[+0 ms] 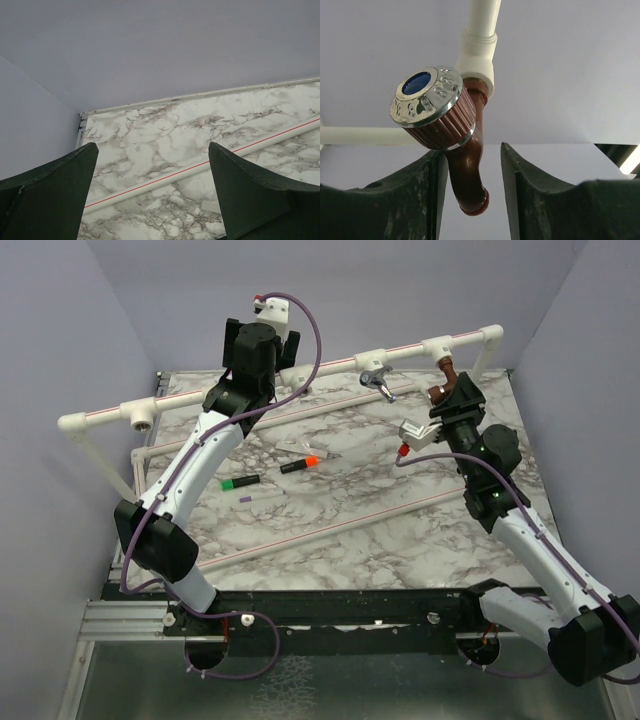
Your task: Install the water faucets
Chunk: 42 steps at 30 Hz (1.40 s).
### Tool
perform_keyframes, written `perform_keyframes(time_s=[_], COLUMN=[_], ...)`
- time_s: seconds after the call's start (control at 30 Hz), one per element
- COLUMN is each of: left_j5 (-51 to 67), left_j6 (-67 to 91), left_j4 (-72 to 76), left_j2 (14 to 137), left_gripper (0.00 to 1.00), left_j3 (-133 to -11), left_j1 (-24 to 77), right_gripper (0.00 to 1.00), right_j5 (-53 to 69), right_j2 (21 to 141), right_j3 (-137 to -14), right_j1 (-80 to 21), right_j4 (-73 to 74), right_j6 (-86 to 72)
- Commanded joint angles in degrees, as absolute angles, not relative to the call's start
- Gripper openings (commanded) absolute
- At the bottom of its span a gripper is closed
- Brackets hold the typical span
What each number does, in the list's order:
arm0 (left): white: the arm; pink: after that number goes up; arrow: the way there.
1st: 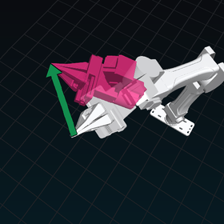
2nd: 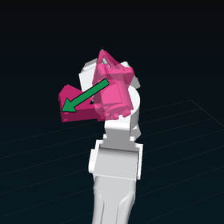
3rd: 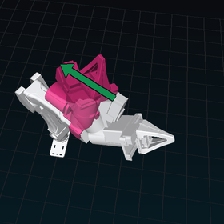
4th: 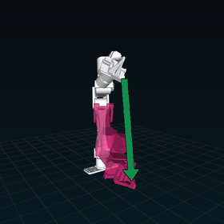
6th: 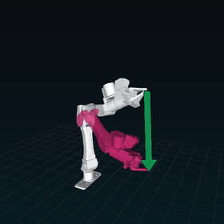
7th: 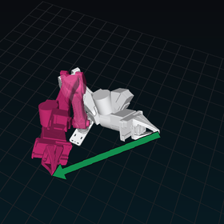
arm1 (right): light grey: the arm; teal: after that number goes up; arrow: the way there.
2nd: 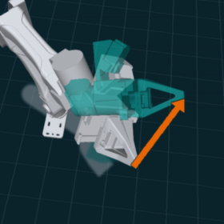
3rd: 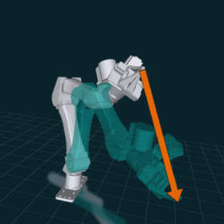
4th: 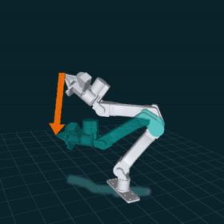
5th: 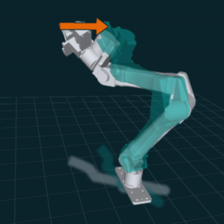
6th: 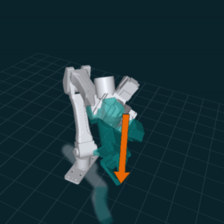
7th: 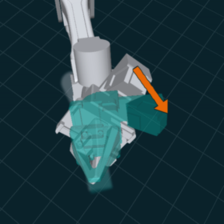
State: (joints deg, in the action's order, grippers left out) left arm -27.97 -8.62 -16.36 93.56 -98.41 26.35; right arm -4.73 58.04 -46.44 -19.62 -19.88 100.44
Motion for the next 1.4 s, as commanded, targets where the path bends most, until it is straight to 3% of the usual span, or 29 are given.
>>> perform_keyframes(time_s=[0.0, 0.23, 0.47, 0.63, 1.37], left_j5=[-19.7, -19.8, -19.8, -19.8, -20.0], left_j6=[-3.9, -3.9, -3.9, -3.9, -4.2], left_j4=[-23.3, -23.3, -23.3, -23.3, -23.3], left_j2=[97.2, 97.2, 97.2, 97.2, 97.1], left_gripper=[0.93, 0.93, 0.93, 0.93, 0.93], left_j3=[-95.5, -95.5, -95.4, -95.6, -95.5], left_j1=[29.7, 29.6, 29.6, 29.7, 29.7], right_gripper=[0.49, 0.34, 0.01, 0.0, 0.01], right_j5=[-6.0, -6.5, -7.7, -7.2, -10.4], right_j2=[58.6, 59.4, 59.3, 58.4, 59.1], right_j3=[-45.3, -43.8, -42.6, -44.2, -53.8], right_j1=[-20.5, -21.8, -22.6, -22.9, -22.9], right_j4=[-24.2, -26.4, -26.8, -27.1, -25.6], right_j6=[99.3, 97.1, 92.0, 79.0, -6.0])
